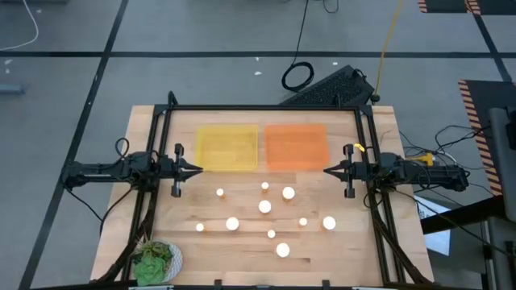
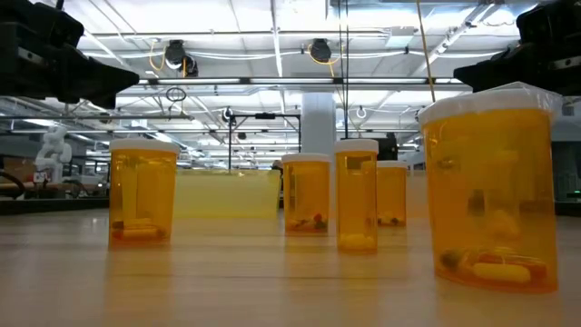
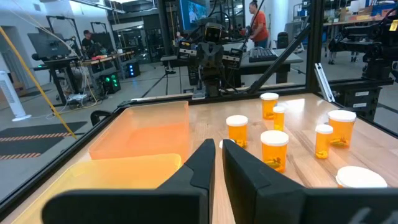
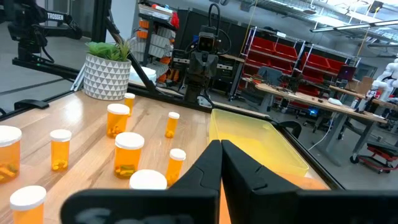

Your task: Pick and place medicine bottles into bin by pill shape (circle, oval)

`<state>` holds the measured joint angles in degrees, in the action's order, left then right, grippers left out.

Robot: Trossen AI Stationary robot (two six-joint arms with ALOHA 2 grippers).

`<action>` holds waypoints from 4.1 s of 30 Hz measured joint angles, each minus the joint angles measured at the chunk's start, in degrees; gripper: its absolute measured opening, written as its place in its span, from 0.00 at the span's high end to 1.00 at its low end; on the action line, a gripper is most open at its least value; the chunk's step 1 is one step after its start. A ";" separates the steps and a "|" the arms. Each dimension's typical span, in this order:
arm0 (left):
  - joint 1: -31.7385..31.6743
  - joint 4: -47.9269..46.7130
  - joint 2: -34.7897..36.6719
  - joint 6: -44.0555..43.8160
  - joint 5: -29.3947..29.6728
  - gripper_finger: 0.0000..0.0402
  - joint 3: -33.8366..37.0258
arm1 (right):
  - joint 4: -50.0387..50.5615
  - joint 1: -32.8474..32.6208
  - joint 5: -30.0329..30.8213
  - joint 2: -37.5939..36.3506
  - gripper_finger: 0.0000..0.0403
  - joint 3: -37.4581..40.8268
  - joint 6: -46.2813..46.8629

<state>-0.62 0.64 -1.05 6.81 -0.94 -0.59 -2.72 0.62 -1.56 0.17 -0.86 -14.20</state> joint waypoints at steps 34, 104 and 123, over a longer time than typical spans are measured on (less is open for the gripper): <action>0.00 0.00 -0.01 0.00 0.01 0.91 0.01 | 0.00 0.00 0.01 0.01 1.00 0.01 -0.01; 0.00 0.19 -0.82 -5.67 1.04 0.91 -1.89 | -0.02 -0.01 0.22 0.01 1.00 0.01 1.98; 0.07 -20.42 -28.25 -4.15 1.16 0.91 -36.57 | -0.28 0.00 0.32 0.02 1.00 0.00 9.05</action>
<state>-0.56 -19.77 -29.30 2.66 0.23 -37.16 -3.01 0.62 -1.24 0.19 -0.86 -5.15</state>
